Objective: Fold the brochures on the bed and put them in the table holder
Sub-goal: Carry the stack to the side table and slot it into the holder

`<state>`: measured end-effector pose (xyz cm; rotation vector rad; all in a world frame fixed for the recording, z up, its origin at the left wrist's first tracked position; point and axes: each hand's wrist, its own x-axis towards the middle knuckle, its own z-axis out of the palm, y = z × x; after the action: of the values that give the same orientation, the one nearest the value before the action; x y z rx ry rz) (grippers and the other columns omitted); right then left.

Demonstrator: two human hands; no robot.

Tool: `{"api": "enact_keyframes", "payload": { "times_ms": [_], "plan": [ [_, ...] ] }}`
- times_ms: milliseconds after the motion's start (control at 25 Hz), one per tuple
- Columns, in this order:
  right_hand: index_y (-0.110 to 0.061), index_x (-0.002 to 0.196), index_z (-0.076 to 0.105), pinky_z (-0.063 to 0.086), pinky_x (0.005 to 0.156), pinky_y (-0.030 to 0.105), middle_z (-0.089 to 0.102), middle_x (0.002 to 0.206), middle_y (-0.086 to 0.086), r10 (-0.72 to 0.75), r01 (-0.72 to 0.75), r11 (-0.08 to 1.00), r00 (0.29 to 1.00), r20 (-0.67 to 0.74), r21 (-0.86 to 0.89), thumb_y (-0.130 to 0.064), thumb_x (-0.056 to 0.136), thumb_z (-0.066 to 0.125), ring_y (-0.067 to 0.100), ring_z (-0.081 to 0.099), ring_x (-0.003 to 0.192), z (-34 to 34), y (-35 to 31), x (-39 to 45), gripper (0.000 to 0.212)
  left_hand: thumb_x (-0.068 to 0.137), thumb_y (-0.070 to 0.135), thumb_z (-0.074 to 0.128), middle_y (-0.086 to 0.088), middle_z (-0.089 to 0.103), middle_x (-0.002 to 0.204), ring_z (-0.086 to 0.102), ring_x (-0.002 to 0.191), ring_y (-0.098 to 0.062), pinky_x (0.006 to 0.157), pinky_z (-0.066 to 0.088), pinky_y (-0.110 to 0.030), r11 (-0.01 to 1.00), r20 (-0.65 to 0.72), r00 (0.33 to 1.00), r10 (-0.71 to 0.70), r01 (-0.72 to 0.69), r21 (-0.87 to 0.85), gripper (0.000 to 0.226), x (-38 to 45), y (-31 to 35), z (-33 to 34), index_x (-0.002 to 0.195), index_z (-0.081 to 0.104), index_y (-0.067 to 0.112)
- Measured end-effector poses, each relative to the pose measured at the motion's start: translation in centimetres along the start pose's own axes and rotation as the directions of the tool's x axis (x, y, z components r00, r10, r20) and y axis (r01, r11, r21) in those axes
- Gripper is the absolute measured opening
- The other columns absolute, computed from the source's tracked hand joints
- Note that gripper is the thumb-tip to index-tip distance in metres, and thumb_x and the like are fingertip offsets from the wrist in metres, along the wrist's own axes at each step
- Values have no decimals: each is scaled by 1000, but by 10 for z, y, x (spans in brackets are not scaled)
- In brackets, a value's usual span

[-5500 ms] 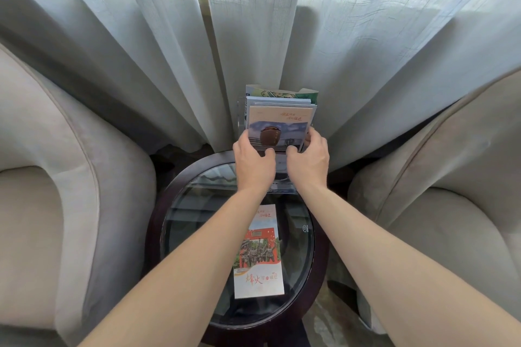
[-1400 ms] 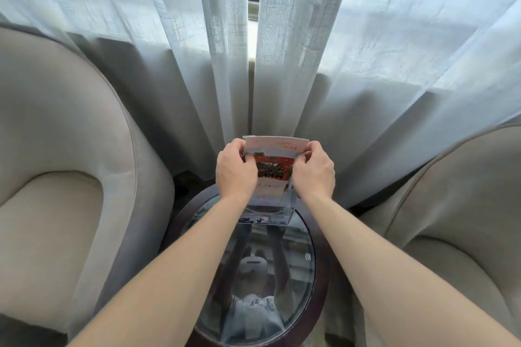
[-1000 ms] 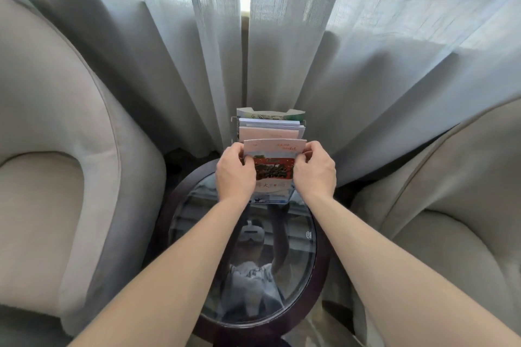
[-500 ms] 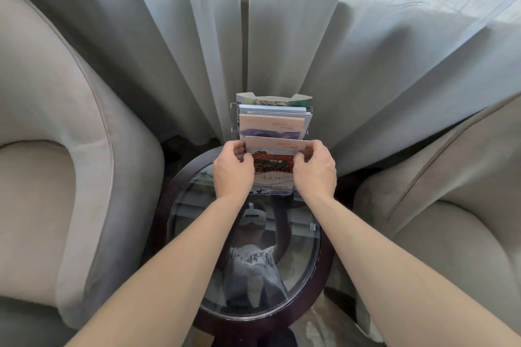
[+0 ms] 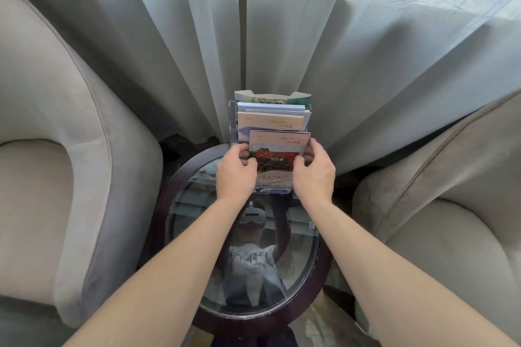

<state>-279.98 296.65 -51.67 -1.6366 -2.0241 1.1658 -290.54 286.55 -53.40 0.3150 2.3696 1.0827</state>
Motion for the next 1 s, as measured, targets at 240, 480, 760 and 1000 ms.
{"api": "enact_keyframes", "payload": {
  "times_ms": [240,480,760,1000],
  "plan": [
    [-27,145,45,47,106,42,53,141,-5,-11,11,999,1000,-15,-30,-23,95,58,16,51,127,-5,-3,-1,52,91,25,60,11,60,116,59,100,-9,80,52,-31,1000,-96,995,13,-11,20,33,-6,7,-2,124,55,29],
    [-24,140,51,40,110,39,56,136,-3,-145,138,982,988,-47,-127,-25,95,56,16,48,126,-12,-25,4,45,93,21,58,7,52,138,49,126,-15,102,46,-39,996,-118,990,84,-84,7,45,0,33,-18,136,48,31],
    [-22,142,50,39,110,39,58,134,-2,-148,145,985,989,-24,-93,-22,94,58,18,49,125,-12,-35,5,49,93,17,57,8,57,137,52,125,-13,106,46,-38,991,-67,991,116,-120,-55,47,-5,39,-18,138,49,29],
    [-23,147,43,39,105,29,53,136,-4,-129,129,991,991,-14,-29,-20,94,59,15,49,125,-9,-41,0,56,94,19,57,6,48,144,46,131,-15,110,42,-43,993,-34,996,86,-89,-76,56,-8,45,-13,147,40,30]
  ]
}}
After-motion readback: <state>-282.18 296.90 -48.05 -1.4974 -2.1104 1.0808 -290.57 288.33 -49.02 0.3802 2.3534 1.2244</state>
